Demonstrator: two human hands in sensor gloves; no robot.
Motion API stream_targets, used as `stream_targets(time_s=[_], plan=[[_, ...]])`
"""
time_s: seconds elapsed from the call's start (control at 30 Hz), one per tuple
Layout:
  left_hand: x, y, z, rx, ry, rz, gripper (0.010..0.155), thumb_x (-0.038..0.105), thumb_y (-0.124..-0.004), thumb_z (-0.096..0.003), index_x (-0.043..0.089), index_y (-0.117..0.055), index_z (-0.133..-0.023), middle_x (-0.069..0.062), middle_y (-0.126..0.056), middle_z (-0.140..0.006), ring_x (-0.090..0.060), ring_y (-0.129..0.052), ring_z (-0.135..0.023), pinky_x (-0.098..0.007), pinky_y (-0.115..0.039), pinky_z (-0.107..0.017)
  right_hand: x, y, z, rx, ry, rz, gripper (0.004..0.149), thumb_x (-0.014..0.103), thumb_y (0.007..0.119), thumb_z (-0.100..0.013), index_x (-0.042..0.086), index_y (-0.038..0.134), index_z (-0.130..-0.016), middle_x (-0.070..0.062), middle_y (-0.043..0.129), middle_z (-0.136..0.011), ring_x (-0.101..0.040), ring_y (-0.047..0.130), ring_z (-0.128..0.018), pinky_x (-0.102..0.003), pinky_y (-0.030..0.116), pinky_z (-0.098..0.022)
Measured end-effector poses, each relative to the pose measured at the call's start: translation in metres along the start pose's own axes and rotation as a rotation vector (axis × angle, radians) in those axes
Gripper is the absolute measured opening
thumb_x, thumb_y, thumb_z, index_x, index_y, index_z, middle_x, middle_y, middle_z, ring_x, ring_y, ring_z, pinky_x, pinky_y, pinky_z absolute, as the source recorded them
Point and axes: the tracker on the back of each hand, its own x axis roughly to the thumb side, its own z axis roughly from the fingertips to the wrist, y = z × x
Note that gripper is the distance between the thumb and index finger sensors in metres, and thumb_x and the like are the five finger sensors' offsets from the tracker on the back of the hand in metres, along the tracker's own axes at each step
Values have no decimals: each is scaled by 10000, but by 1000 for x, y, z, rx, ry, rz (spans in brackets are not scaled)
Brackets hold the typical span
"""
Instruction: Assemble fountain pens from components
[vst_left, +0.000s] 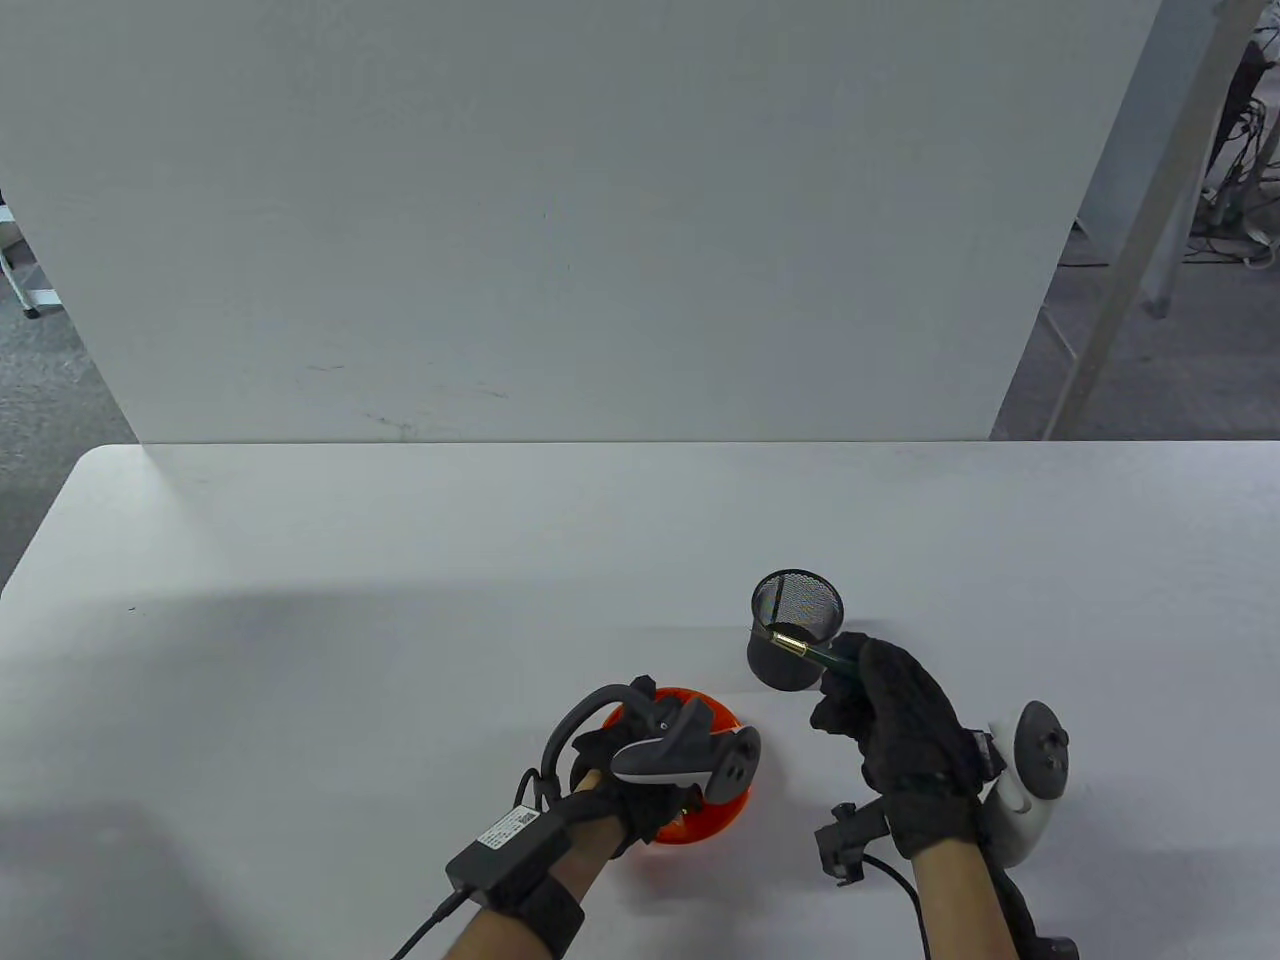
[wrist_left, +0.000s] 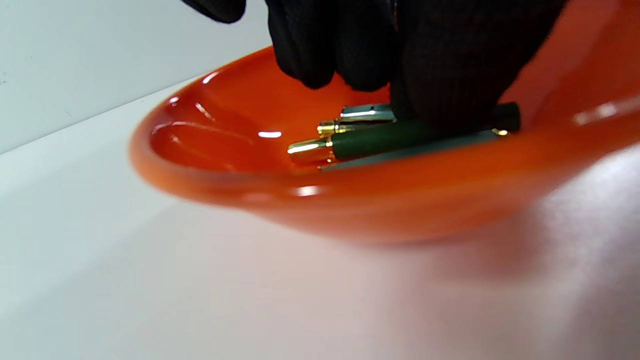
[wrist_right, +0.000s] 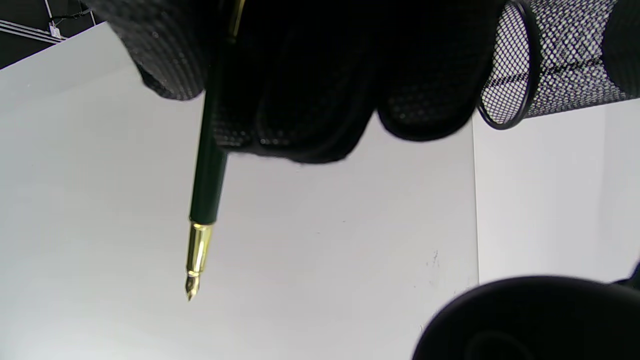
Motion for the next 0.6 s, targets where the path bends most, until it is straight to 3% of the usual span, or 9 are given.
stream_targets(time_s=[0.33,0.6], plan=[[-1,4,-3,75,41,23,392,489,-844,-526,394,-837,-906,103,-747,-1011,-215,-768,-984,-614,-491,-815,1,0,0,2,-3,-7,420,484,679,-627,175,793,-887,-9,940,-672,-121,971,-479,-430,855,-493],[5,4,-7,74,60,-42,399,492,-851,-522,401,-826,-910,111,-735,-1019,-211,-761,-991,-610,-491,-818,2,1,0,9,-5,-26,421,485,678,-627,174,792,-887,-8,939,-672,-121,971,-479,-429,855,-494]])
